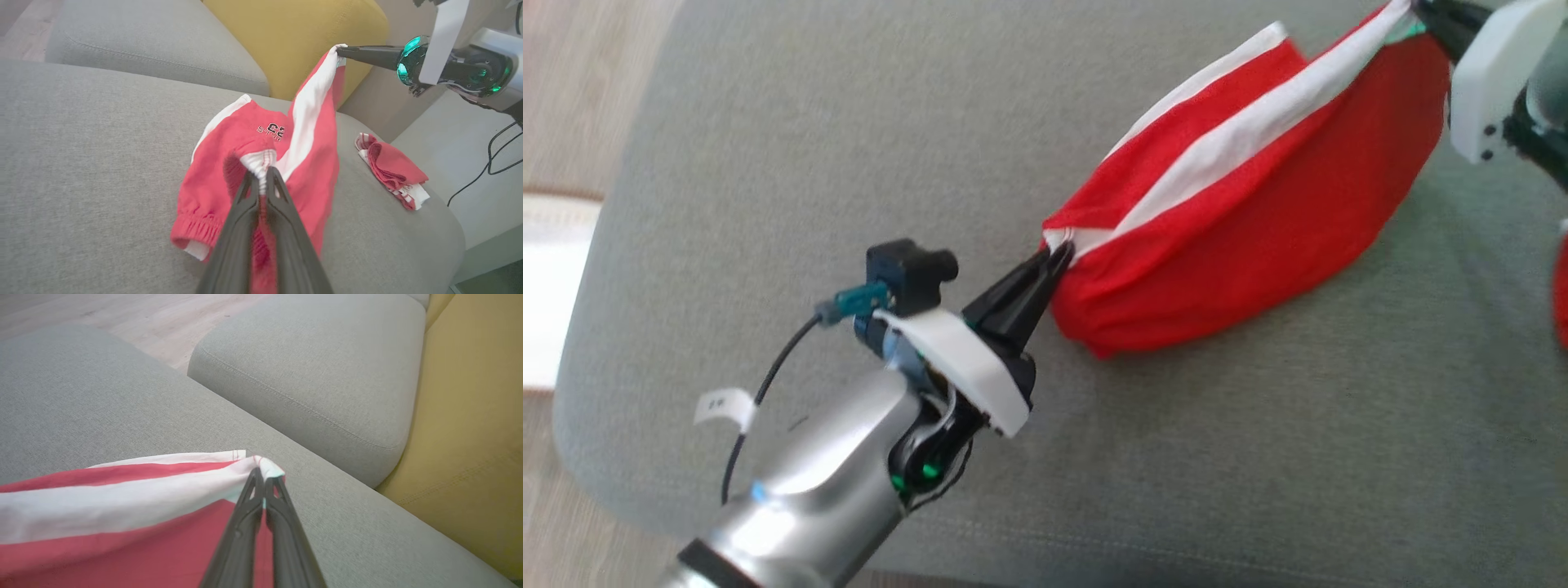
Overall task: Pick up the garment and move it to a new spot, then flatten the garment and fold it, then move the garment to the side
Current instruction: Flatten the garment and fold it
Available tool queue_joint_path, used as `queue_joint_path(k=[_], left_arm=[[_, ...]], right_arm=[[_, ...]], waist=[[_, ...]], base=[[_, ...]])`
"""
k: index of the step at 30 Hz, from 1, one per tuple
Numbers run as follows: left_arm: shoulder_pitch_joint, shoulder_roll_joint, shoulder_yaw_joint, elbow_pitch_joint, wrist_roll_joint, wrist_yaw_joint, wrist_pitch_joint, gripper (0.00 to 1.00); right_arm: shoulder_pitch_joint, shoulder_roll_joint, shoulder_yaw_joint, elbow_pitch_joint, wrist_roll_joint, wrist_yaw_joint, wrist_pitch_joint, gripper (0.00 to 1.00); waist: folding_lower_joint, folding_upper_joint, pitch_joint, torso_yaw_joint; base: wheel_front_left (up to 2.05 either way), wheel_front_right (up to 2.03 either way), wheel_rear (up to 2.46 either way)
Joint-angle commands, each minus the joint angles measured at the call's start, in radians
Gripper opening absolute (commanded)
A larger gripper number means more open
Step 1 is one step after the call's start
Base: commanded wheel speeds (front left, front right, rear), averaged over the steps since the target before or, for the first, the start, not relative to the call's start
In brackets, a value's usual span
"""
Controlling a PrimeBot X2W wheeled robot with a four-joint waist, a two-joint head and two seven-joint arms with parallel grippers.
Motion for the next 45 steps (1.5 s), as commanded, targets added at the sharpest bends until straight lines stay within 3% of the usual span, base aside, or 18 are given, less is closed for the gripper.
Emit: queue_joint_path(k=[1, 17, 18, 19, 20, 21, 23, 24, 25, 26, 34, 39, 45], left_arm=[[-0.054, 0.000, 0.048, 0.000, 0.007, -0.011, -0.015, 0.00], [-0.173, -0.126, 0.078, 0.198, 0.038, -0.050, -0.037, 0.00], [-0.177, -0.130, 0.080, 0.204, 0.041, -0.051, -0.038, 0.00], [-0.180, -0.134, 0.085, 0.208, 0.045, -0.052, -0.038, 0.00], [-0.182, -0.137, 0.090, 0.211, 0.049, -0.053, -0.038, 0.00], [-0.183, -0.139, 0.097, 0.215, 0.052, -0.053, -0.038, 0.00], [-0.182, -0.141, 0.108, 0.228, 0.065, -0.054, -0.038, 0.44], [-0.179, -0.140, 0.115, 0.234, 0.073, -0.054, -0.038, 0.78], [-0.179, -0.140, 0.115, 0.234, 0.073, -0.054, -0.038, 0.78], [-0.174, -0.140, 0.124, 0.239, 0.079, -0.054, -0.038, 1.00], [-0.102, -0.110, 0.270, 0.232, 0.126, -0.048, -0.038, 1.00], [-0.030, -0.080, 0.428, 0.131, 0.182, -0.021, -0.038, 1.00], [0.049, -0.097, 0.618, -0.014, 0.227, 0.006, -0.038, 1.00]], right_arm=[[-0.033, 0.002, 0.001, 0.003, -0.013, -0.001, -0.011, 0.00], [-0.155, 0.072, 0.077, 0.186, -0.038, -0.001, -0.110, 0.00], [-0.161, 0.077, 0.075, 0.200, -0.037, -0.001, -0.121, 0.08], [-0.167, 0.082, 0.071, 0.216, -0.038, -0.001, -0.132, 0.84], [-0.174, 0.090, 0.063, 0.236, -0.036, -0.001, -0.144, 1.00], [-0.179, 0.100, 0.052, 0.254, -0.031, -0.001, -0.160, 1.00], [-0.181, 0.123, 0.040, 0.283, -0.022, -0.001, -0.184, 1.00], [-0.180, 0.132, 0.038, 0.293, -0.021, -0.001, -0.198, 1.00], [-0.180, 0.132, 0.038, 0.293, -0.021, -0.001, -0.198, 1.00], [-0.178, 0.138, 0.038, 0.302, -0.021, -0.001, -0.213, 1.00], [-0.118, 0.182, -0.005, 0.316, 0.049, -0.001, -0.352, 1.00], [-0.087, 0.206, -0.034, 0.270, 0.072, -0.001, -0.482, 1.00], [0.018, 0.220, -0.108, 0.178, 0.142, -0.001, -0.544, 1.00]], waist=[[-0.0002, 0.0000, 0.049, 0.039], [-0.0002, 0.0000, 0.154, 0.096], [-0.0002, 0.0000, 0.158, 0.096], [-0.0002, 0.0000, 0.161, 0.097], [-0.0002, 0.0000, 0.163, 0.096], [-0.0002, 0.0000, 0.165, 0.094], [-0.0002, 0.0000, 0.163, 0.088], [-0.0002, 0.0000, 0.159, 0.084], [-0.0002, 0.0000, 0.159, 0.084], [-0.0002, 0.0000, 0.154, 0.079], [-0.0002, 0.0000, 0.078, 0.014], [-0.0002, 0.0000, 0.020, -0.044], [-0.0002, 0.0000, -0.057, -0.102]], base=[[0.00, 0.00, 0.00], [0.00, 0.00, 0.00], [0.00, 0.00, 0.00], [0.00, 0.00, 0.00], [0.00, 0.00, 0.00], [0.00, 0.00, 0.00], [0.00, 0.00, 0.00], [0.00, 0.00, 0.00], [0.00, 0.00, 0.00], [0.00, 0.00, 0.00], [0.00, 0.00, 0.00], [0.00, 0.00, 0.00], [0.00, 0.00, 0.00]])
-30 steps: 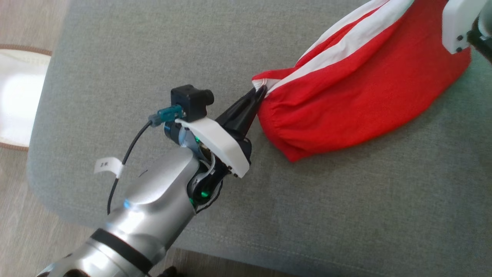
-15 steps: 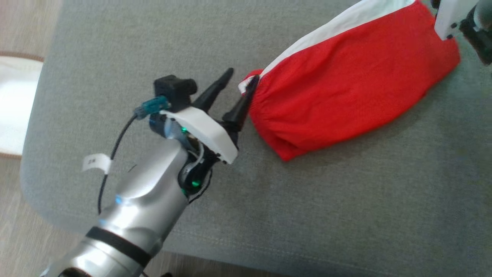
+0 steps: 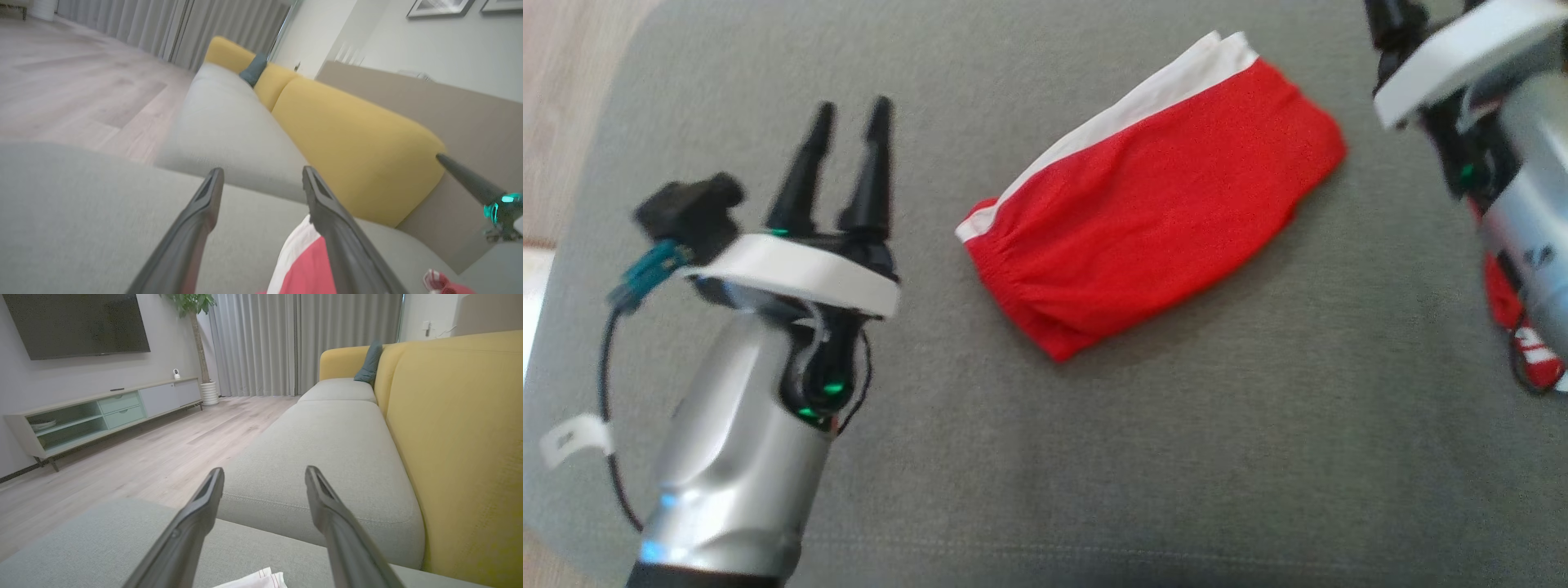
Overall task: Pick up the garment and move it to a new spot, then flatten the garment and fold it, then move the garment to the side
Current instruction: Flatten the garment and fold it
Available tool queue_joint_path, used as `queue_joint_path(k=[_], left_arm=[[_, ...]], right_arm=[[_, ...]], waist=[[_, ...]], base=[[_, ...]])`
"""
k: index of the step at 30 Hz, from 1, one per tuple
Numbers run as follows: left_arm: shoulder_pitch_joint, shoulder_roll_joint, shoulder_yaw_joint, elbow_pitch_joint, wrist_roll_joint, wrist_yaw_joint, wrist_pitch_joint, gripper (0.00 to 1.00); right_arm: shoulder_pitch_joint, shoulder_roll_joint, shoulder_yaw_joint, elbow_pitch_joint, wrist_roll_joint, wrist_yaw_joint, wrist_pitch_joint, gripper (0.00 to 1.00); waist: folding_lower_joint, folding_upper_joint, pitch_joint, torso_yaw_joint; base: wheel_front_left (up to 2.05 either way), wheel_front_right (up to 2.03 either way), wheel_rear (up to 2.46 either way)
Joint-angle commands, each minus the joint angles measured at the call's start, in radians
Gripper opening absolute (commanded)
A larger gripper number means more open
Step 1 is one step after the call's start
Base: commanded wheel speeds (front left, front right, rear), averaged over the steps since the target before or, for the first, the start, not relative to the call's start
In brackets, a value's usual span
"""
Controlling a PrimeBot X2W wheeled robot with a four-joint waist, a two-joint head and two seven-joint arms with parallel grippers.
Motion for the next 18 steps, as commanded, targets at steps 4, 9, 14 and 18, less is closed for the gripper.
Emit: queue_joint_path(k=[4, 9, 14, 18], left_arm=[[0.044, -0.004, 0.152, -0.141, 0.060, 0.020, -0.008, 1.00], [0.124, -0.029, 0.233, -0.199, 0.067, 0.006, -0.008, 1.00], [0.218, -0.048, 0.303, -0.227, 0.097, 0.001, -0.008, 1.00], [0.294, -0.062, 0.341, -0.237, 0.128, -0.008, -0.008, 1.00]], right_arm=[[0.106, 0.003, -0.081, -0.099, -0.044, -0.001, -0.024, 1.00], [0.274, 0.026, -0.268, -0.245, -0.206, -0.001, -0.025, 1.00], [0.487, 0.115, -0.437, -0.372, -0.367, -0.001, -0.025, 1.00], [0.643, 0.195, -0.560, -0.464, -0.442, -0.001, -0.025, 1.00]], waist=[[0.0000, 0.0000, -0.089, -0.081], [0.0000, 0.0000, -0.127, -0.134], [0.0000, 0.0000, -0.158, -0.191], [0.0000, 0.0000, -0.177, -0.218]], base=[[0.00, 0.00, 0.00], [0.00, 0.00, 0.00], [0.00, 0.00, 0.00], [0.00, 0.00, 0.00]])
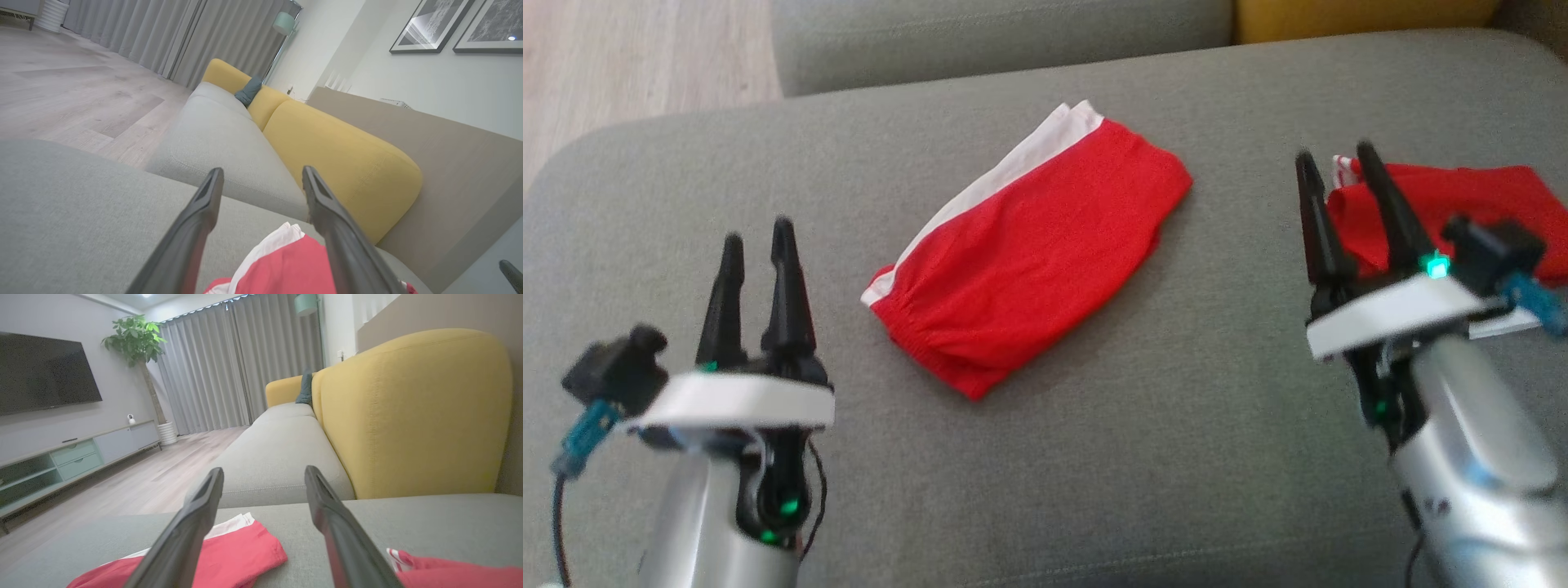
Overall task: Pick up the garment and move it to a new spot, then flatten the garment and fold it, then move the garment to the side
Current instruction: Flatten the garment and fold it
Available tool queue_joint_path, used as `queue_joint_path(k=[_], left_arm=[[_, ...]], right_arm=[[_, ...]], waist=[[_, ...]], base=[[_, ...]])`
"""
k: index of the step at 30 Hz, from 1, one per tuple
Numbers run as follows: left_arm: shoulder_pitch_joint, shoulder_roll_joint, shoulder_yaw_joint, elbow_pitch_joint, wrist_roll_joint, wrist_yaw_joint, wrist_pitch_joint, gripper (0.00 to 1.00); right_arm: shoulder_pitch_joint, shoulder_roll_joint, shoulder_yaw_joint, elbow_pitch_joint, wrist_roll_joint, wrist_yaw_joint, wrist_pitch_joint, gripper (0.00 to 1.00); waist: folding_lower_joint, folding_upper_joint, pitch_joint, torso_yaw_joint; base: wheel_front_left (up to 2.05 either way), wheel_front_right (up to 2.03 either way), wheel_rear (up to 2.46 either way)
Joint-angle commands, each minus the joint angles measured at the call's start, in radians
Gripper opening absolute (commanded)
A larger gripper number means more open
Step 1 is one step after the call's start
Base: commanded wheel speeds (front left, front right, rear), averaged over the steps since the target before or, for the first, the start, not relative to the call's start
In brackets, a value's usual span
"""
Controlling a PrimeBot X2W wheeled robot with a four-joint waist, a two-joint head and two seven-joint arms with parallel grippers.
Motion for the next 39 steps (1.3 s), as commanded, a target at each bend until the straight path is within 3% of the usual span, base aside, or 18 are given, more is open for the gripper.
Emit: queue_joint_path(k=[1, 5, 16, 27, 35, 39], left_arm=[[0.016, 0.005, 0.051, -0.043, 0.036, -0.008, -0.005, 1.00], [0.079, 0.000, 0.038, -0.040, 0.061, -0.019, -0.005, 1.00], [0.101, -0.001, -0.040, -0.057, 0.077, -0.001, -0.005, 1.00], [0.042, -0.002, -0.083, -0.071, 0.049, 0.009, -0.005, 1.00], [0.012, -0.002, -0.110, -0.072, 0.019, 0.008, -0.005, 1.00], [-0.009, -0.002, -0.122, -0.072, 0.000, 0.012, -0.005, 1.00]], right_arm=[[0.062, 0.048, -0.056, -0.083, -0.044, -0.001, -0.009, 1.00], [0.165, 0.098, -0.130, -0.132, -0.101, -0.001, -0.009, 1.00], [0.227, 0.134, -0.181, -0.161, -0.161, -0.001, 0.022, 1.00], [0.122, 0.161, -0.243, -0.088, -0.009, -0.001, 0.202, 1.00], [-0.006, 0.182, -0.345, 0.077, 0.166, -0.001, 0.372, 1.00], [-0.070, 0.184, -0.384, 0.140, 0.202, -0.001, 0.433, 1.00]], waist=[[0.0001, 0.0000, -0.026, -0.026], [0.0001, 0.0000, -0.037, -0.032], [0.0001, 0.0000, -0.013, 0.009], [0.0001, 0.0000, 0.116, 0.154], [0.0001, 0.0000, 0.181, 0.230], [0.0001, 0.0000, 0.209, 0.265]], base=[[0.00, 0.00, 0.00], [0.00, 0.00, 0.00], [0.00, 0.00, 0.00], [0.00, 0.00, 0.00], [0.00, 0.00, 0.00], [0.00, 0.00, 0.00]])
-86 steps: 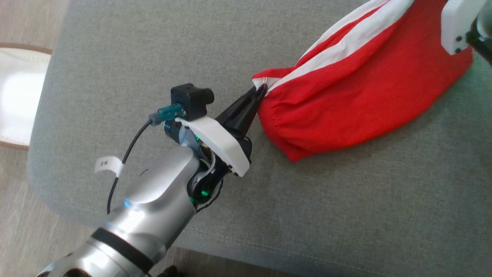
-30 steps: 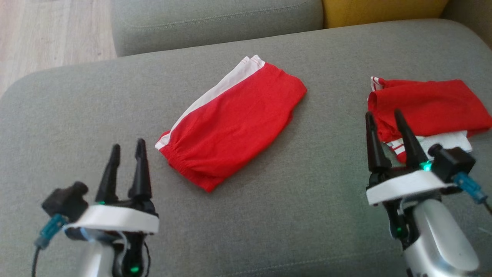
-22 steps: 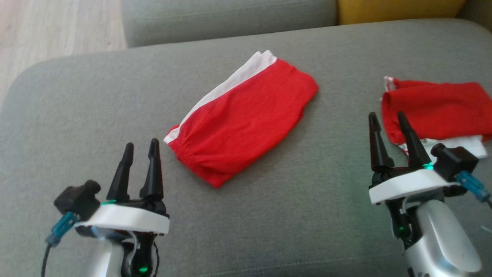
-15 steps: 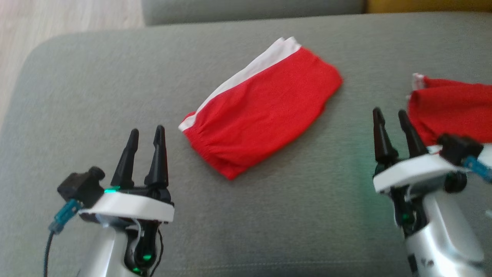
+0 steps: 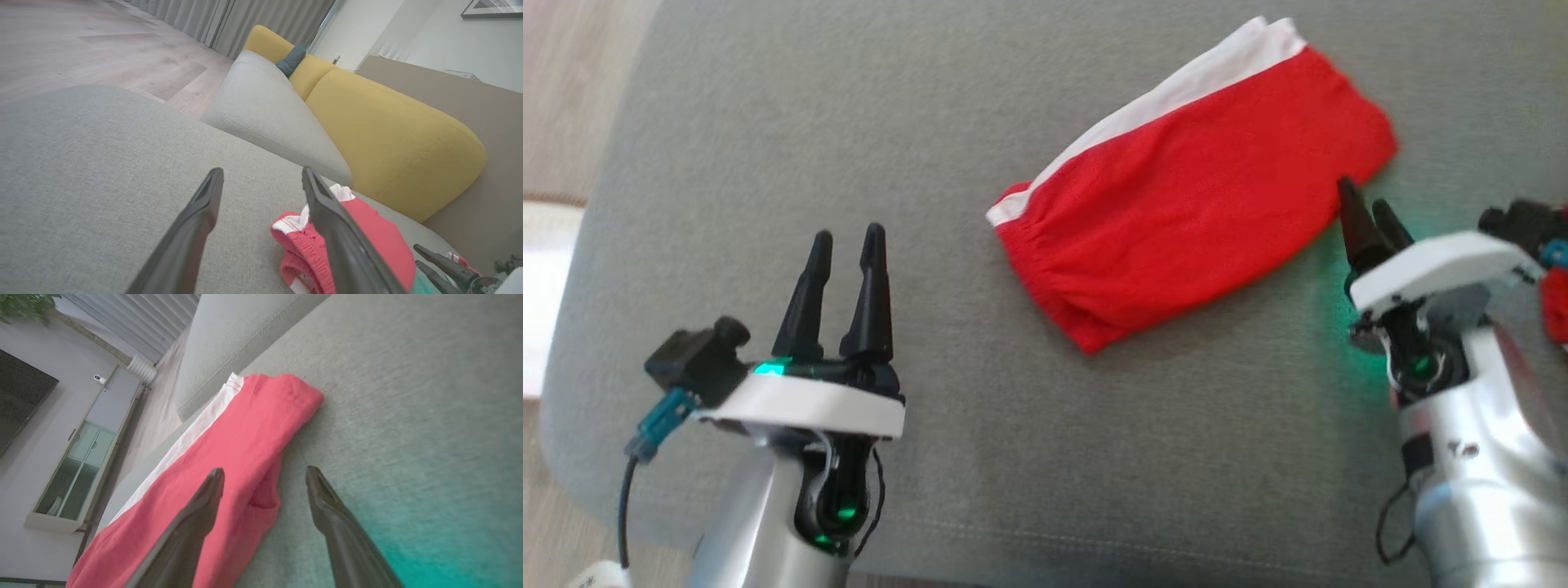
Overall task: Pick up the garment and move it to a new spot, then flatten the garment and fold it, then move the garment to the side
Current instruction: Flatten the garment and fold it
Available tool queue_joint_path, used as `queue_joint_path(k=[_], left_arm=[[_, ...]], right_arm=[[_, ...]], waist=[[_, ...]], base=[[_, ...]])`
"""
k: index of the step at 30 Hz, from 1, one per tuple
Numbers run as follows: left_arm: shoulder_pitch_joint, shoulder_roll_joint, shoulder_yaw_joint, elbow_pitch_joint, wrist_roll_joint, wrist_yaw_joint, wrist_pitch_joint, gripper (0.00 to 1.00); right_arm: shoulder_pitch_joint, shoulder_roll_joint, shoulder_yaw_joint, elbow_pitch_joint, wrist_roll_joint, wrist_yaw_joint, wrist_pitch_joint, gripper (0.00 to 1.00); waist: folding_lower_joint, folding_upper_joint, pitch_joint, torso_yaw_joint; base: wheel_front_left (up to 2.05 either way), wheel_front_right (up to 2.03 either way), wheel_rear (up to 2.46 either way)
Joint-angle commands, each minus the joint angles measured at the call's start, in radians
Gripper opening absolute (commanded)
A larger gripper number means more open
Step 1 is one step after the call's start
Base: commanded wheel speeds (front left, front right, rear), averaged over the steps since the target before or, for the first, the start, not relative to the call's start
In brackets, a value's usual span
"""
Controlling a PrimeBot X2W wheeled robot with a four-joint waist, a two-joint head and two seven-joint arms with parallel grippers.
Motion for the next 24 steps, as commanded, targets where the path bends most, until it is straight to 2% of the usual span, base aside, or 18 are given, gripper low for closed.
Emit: queue_joint_path(k=[1, 11, 22, 23, 24], left_arm=[[-0.043, 0.005, 0.021, -0.034, -0.008, 0.009, -0.005, 1.00], [-0.071, 0.005, 0.000, -0.034, -0.032, 0.013, -0.005, 1.00], [-0.092, 0.005, -0.019, -0.039, -0.061, 0.019, -0.005, 1.00], [-0.093, 0.005, -0.020, -0.039, -0.062, 0.020, -0.005, 1.00], [-0.094, 0.005, -0.020, -0.039, -0.063, 0.021, -0.005, 1.00]], right_arm=[[-0.056, 0.017, 0.008, -0.011, 0.014, -0.001, 0.024, 1.00], [-0.174, -0.012, -0.081, 0.136, -0.034, -0.001, 0.152, 1.00], [-0.335, -0.029, -0.123, 0.289, -0.154, -0.001, 0.210, 1.00], [-0.348, -0.028, -0.126, 0.297, -0.160, -0.001, 0.209, 0.24], [-0.358, -0.027, -0.128, 0.303, -0.163, -0.001, 0.205, 0.00]], waist=[[0.0000, 0.0000, 0.032, 0.035], [0.0000, 0.0000, 0.097, 0.120], [0.0000, 0.0000, 0.135, 0.158], [0.0000, 0.0000, 0.135, 0.158], [0.0000, 0.0000, 0.133, 0.155]], base=[[0.00, 0.00, 0.00], [0.00, 0.00, 0.00], [0.00, 0.00, 0.00], [0.00, 0.00, 0.00], [0.00, 0.00, 0.00]])
